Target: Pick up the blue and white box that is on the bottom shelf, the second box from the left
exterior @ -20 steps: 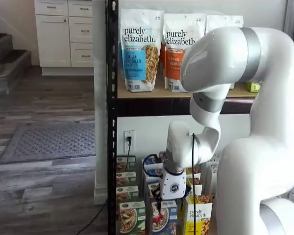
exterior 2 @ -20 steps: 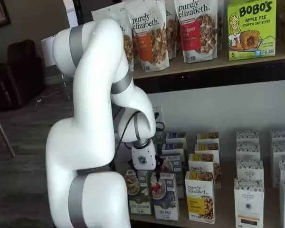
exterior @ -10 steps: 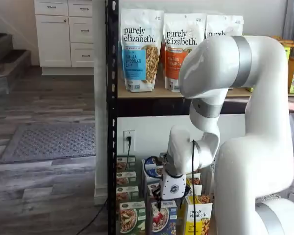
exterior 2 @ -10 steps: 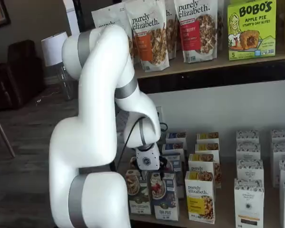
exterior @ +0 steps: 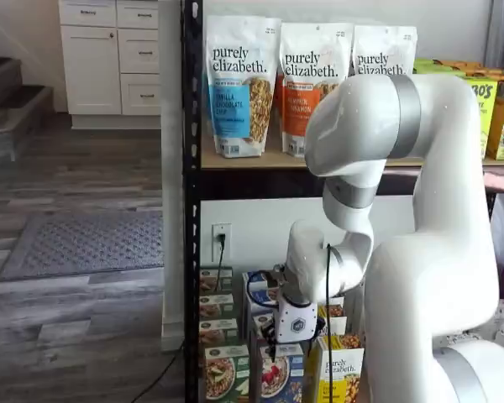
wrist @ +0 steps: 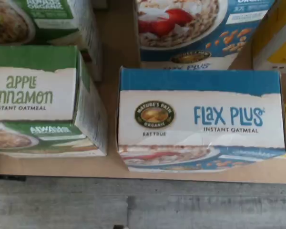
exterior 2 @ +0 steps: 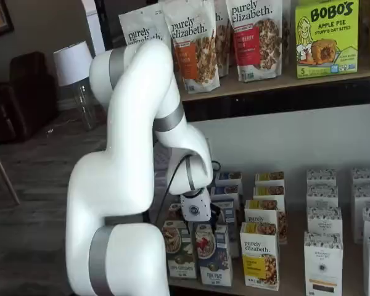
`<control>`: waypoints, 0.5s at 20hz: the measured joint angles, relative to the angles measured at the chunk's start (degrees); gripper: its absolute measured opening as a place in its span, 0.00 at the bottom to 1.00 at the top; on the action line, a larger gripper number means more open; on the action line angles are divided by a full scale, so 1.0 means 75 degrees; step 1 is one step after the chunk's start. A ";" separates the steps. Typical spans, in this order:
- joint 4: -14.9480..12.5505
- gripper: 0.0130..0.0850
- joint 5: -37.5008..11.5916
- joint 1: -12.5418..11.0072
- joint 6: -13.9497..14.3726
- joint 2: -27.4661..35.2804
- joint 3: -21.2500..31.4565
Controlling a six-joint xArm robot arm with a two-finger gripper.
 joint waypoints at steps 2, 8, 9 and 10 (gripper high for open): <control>-0.0006 1.00 0.0007 -0.0041 -0.0038 0.0072 -0.0084; 0.0807 1.00 0.0083 -0.0045 -0.0846 0.0169 -0.0219; 0.0878 1.00 0.0086 -0.0045 -0.0916 0.0180 -0.0235; 0.1048 1.00 0.0116 -0.0038 -0.1074 0.0197 -0.0267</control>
